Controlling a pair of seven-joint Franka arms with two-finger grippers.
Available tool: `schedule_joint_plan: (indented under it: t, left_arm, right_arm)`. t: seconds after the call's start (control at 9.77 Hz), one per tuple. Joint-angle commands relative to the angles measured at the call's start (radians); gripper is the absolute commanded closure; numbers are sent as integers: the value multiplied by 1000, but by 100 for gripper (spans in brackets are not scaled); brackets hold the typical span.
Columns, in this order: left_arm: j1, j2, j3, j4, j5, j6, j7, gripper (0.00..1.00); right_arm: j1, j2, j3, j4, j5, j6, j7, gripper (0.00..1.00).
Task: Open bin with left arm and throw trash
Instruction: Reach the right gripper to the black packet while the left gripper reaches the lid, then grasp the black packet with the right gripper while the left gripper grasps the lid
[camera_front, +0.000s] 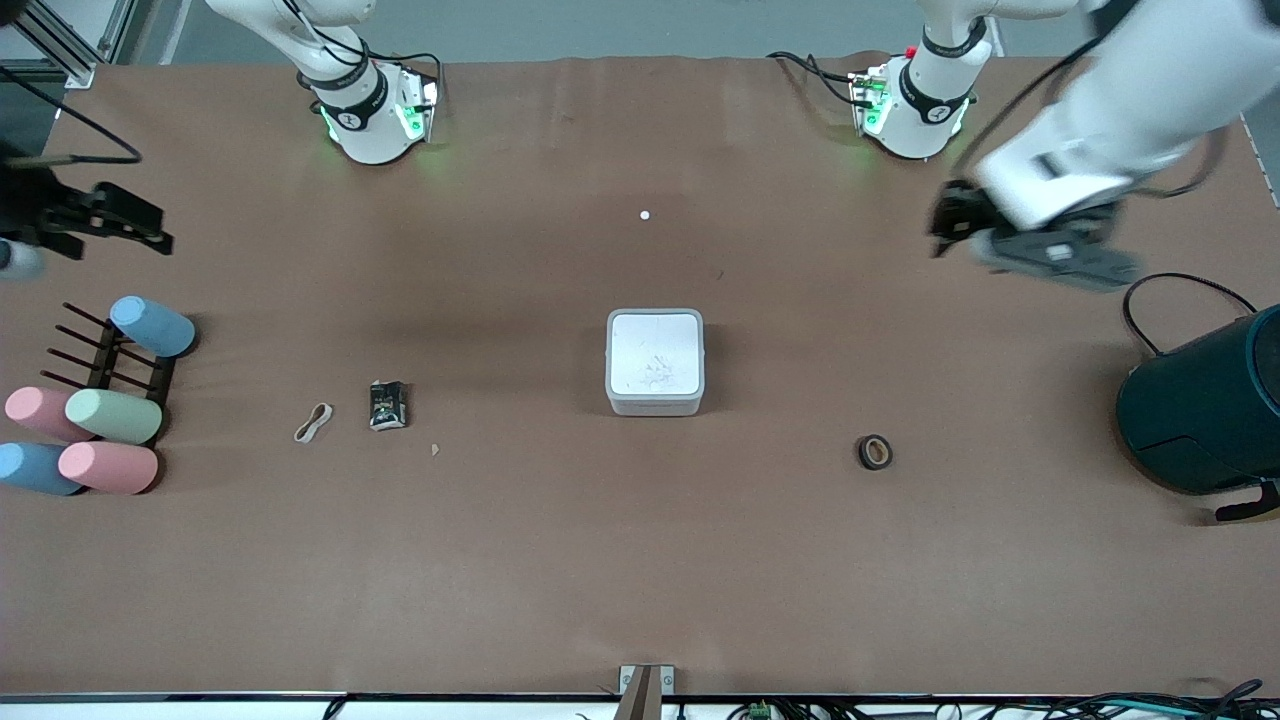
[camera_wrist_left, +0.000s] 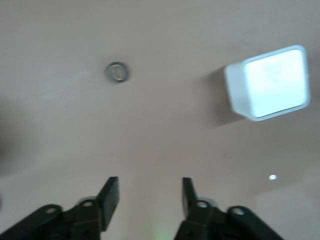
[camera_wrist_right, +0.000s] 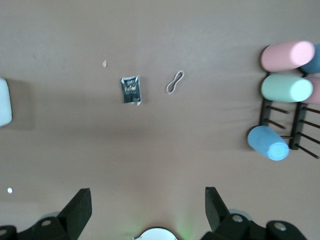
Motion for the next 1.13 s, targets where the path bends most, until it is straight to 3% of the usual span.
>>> schedule_joint_plan:
  t: [0.0, 0.2, 0.31, 0.61, 0.92, 1.02]
  left_arm:
    - [-65, 243, -71, 82, -21, 177, -58, 100]
    - [-214, 467, -65, 222, -4, 283, -280, 100]
    - [-249, 528, -58, 251, 26, 334, -306, 100]
    - [-311, 619, -59, 240, 37, 538, -430, 100]
    - [-326, 720, -58, 213, 37, 555, -539, 100]
    - [-331, 719, -56, 194, 39, 555, -541, 100]
  right_arm:
    - [51, -11, 5, -163, 0, 149, 17, 0]
    - [88, -4, 5, -472, 0, 532, 17, 0]
    - [102, 21, 5, -536, 0, 637, 17, 0]
    - [167, 218, 3, -569, 0, 888, 20, 0]
    - [169, 318, 3, -653, 1, 1173, 22, 0]
    - [159, 332, 3, -653, 1, 1190, 22, 0]
